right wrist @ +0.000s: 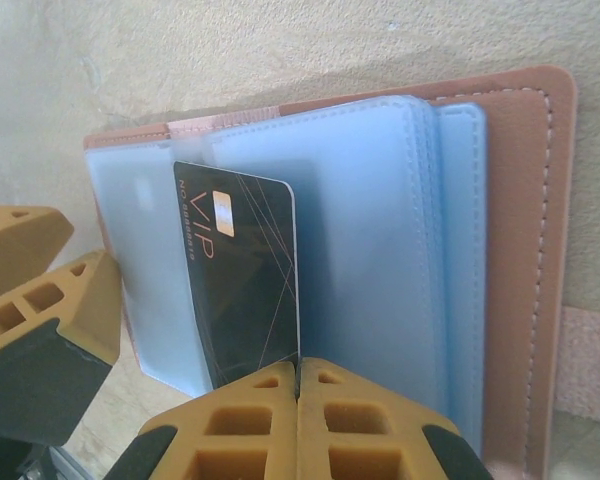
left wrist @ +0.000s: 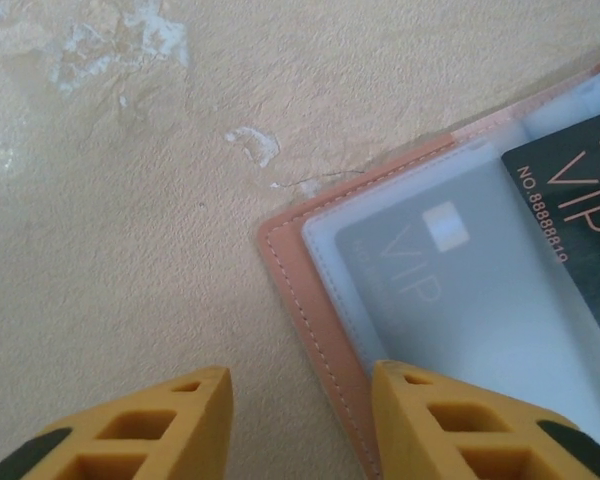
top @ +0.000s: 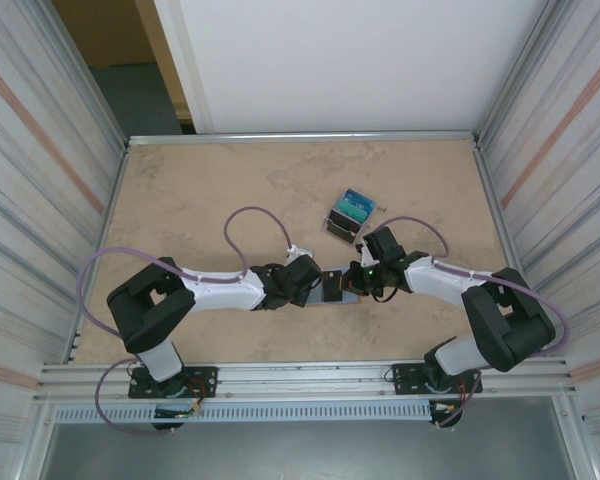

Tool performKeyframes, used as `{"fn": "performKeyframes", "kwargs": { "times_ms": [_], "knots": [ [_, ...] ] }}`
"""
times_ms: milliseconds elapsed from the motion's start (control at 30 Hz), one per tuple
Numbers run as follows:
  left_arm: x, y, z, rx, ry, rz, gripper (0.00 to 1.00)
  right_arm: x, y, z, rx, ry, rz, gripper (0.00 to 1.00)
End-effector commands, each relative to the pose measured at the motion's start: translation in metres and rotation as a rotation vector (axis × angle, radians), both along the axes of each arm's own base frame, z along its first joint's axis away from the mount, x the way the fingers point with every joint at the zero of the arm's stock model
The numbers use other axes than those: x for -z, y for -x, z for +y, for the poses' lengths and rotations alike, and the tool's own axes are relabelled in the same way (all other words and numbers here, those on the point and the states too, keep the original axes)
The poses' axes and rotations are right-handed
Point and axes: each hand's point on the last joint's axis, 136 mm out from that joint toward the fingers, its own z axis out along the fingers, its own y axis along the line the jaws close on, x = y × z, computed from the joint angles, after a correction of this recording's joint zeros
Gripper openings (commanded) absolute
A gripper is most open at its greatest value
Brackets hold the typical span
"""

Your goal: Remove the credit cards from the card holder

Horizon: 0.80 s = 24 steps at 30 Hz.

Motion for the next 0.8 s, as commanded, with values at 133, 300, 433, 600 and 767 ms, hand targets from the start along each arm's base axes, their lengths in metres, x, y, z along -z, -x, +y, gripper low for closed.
{"fn": "performKeyframes", "kwargs": {
  "times_ms": [133,300,433,600,767],
  "knots": [
    [-0.036,-0.004,-0.019,0.082,-0.005,-0.078,0.74,-0.009,-0.003,-0.002,-0.015,0.018,-0.026,0.0],
    [-0.035,-0.006,-0.027,0.101,-0.038,-0.087,0.77,-0.011,-0.004,-0.002,-0.013,0.016,-0.032,0.0],
    [-0.027,-0.005,-0.029,0.099,-0.048,-0.07,0.77,-0.011,-0.004,-0.005,-0.012,0.026,-0.033,0.0],
    [-0.018,-0.005,-0.03,0.1,-0.058,-0.057,0.77,-0.01,-0.004,-0.011,-0.007,0.046,-0.032,0.0],
    [-0.01,-0.005,-0.03,0.101,-0.081,-0.045,0.77,-0.011,-0.007,-0.017,0.002,0.047,-0.036,0.0]
  ]
}}
